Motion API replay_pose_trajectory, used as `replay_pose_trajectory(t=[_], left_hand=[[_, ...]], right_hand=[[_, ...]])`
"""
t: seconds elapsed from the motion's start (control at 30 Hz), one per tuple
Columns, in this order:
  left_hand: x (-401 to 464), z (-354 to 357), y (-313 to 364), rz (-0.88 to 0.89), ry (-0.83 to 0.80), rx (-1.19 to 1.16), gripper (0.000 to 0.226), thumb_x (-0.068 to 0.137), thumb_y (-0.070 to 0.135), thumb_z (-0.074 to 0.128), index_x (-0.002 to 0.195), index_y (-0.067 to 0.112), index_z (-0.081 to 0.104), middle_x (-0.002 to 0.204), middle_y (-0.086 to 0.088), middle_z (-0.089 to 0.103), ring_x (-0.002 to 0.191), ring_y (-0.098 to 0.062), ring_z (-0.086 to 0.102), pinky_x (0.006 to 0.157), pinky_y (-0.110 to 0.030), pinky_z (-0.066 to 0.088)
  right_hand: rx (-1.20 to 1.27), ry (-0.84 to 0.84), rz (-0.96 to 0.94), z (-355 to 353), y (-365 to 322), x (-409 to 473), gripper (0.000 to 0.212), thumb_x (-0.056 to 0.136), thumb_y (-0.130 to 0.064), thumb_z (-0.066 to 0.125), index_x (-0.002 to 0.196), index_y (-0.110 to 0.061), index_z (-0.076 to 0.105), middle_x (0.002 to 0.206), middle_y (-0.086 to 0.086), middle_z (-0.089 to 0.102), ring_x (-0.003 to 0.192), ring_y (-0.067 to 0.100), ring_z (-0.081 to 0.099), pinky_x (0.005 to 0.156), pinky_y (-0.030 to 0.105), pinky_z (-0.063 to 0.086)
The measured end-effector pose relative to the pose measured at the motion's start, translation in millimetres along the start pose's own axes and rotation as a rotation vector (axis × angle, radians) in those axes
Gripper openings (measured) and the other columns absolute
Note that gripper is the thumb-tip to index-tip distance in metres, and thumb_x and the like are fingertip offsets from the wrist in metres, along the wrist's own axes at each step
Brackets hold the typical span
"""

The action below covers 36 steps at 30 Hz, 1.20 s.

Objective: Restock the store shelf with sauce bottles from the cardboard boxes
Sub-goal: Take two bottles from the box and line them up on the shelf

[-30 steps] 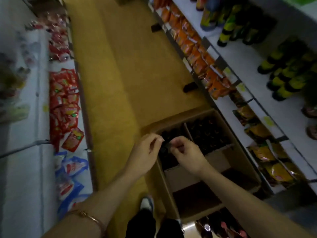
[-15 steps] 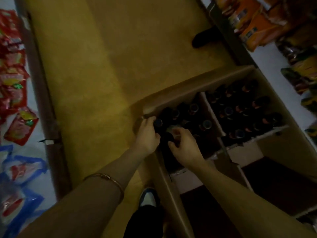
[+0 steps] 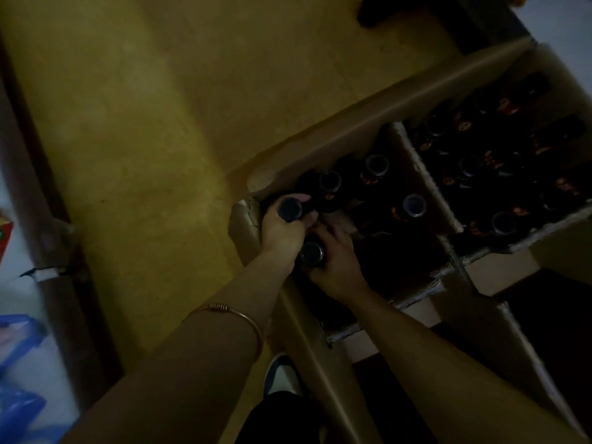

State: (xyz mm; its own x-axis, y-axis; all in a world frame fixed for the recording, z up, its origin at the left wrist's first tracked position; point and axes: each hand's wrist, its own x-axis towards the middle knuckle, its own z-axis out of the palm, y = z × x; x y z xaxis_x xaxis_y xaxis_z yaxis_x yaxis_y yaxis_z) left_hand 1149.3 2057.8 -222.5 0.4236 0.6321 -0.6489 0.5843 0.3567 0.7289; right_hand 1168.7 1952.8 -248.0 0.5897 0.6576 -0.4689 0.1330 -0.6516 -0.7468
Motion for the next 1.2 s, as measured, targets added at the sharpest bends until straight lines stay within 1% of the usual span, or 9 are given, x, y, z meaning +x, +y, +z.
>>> replay_pose_trajectory(t=[0.1,0.23,0.43,0.5,0.67,0.8,0.9,1.07,1.2], left_hand=[[11,4,-6,0.116,0.025,0.053,0.021,0.077,0.008,0.079,0.085,0.02,0.064,0.121,-0.012,0.057,0.111,-0.022,0.056,0.102,-0.035,0.045],[12,21,-14,0.228,0.105,0.253,0.022,0.077,0.023,0.08,0.086,0.016,0.061,0.124,-0.014,0.048,0.114,-0.016,0.044,0.101,-0.017,0.029],[-11,13,-15,0.235,0.118,0.224,0.015,0.078,0.016,0.078,0.08,0.011,0.064,0.123,-0.013,0.052,0.114,-0.025,0.054,0.107,-0.03,0.034],[-23,11,-5,0.218,0.084,0.184,0.023,0.077,0.016,0.08,0.072,0.018,0.057,0.115,-0.012,0.056,0.106,-0.023,0.056,0.103,-0.032,0.038],[-76,-1,34,0.228,-0.023,0.139,0.026,0.079,0.026,0.077,0.09,0.007,0.063,0.089,0.008,0.063,0.084,-0.004,0.06,0.071,-0.003,0.042],[-128,-11,75,0.336,-0.104,0.212,0.029,0.083,0.038,0.072,0.075,0.011,0.064,0.071,0.005,0.064,0.071,-0.004,0.062,0.068,-0.018,0.048],[-166,-17,122,0.432,-0.113,0.23,0.043,0.084,0.041,0.071,0.066,0.003,0.059,0.06,-0.006,0.058,0.062,-0.02,0.06,0.062,-0.036,0.049],[-240,-24,219,0.573,-0.127,0.195,0.059,0.071,0.052,0.068,0.066,-0.005,0.06,0.069,-0.024,0.061,0.067,-0.036,0.06,0.064,-0.049,0.049],[-311,-30,307,0.712,-0.129,0.197,0.037,0.07,0.036,0.073,0.056,0.003,0.062,0.063,-0.021,0.062,0.062,-0.035,0.06,0.06,-0.045,0.047]], right_hand=[[0.143,0.042,-0.034,1,0,3,0.047,0.073,-0.024,0.063,0.118,-0.011,0.057,0.125,0.009,0.052,0.113,0.021,0.05,0.087,0.026,0.041],[0.278,0.186,0.034,-9,2,-6,0.031,0.08,-0.002,0.071,0.11,-0.004,0.063,0.109,0.009,0.065,0.101,0.016,0.057,0.076,0.004,0.039],[0.349,0.302,0.233,-32,0,-37,0.023,0.082,-0.008,0.073,0.105,-0.003,0.068,0.097,0.003,0.064,0.096,0.014,0.058,0.079,0.015,0.039],[0.372,0.326,0.291,-49,-4,-49,0.021,0.082,-0.013,0.075,0.1,-0.003,0.069,0.094,0.0,0.064,0.094,0.011,0.058,0.085,0.022,0.045],[0.379,0.322,0.274,-108,-49,-74,0.019,0.082,-0.03,0.076,0.094,-0.014,0.076,0.097,0.002,0.071,0.098,0.011,0.063,0.086,0.024,0.05],[0.335,0.334,0.162,-165,-101,-107,0.007,0.082,-0.031,0.075,0.075,-0.03,0.073,0.081,-0.017,0.069,0.079,-0.008,0.061,0.073,0.01,0.047],[0.276,0.373,0.061,-203,-142,-132,0.009,0.08,-0.022,0.076,0.075,-0.029,0.073,0.078,-0.023,0.066,0.077,-0.014,0.06,0.077,0.009,0.046],[0.254,0.415,-0.099,-279,-222,-181,0.006,0.076,-0.014,0.073,0.075,-0.019,0.075,0.087,-0.005,0.075,0.089,0.006,0.069,0.091,0.036,0.054],[0.286,0.5,-0.232,-343,-285,-241,0.021,0.076,-0.007,0.073,0.064,-0.023,0.07,0.078,-0.002,0.075,0.079,0.008,0.07,0.08,0.034,0.056]])
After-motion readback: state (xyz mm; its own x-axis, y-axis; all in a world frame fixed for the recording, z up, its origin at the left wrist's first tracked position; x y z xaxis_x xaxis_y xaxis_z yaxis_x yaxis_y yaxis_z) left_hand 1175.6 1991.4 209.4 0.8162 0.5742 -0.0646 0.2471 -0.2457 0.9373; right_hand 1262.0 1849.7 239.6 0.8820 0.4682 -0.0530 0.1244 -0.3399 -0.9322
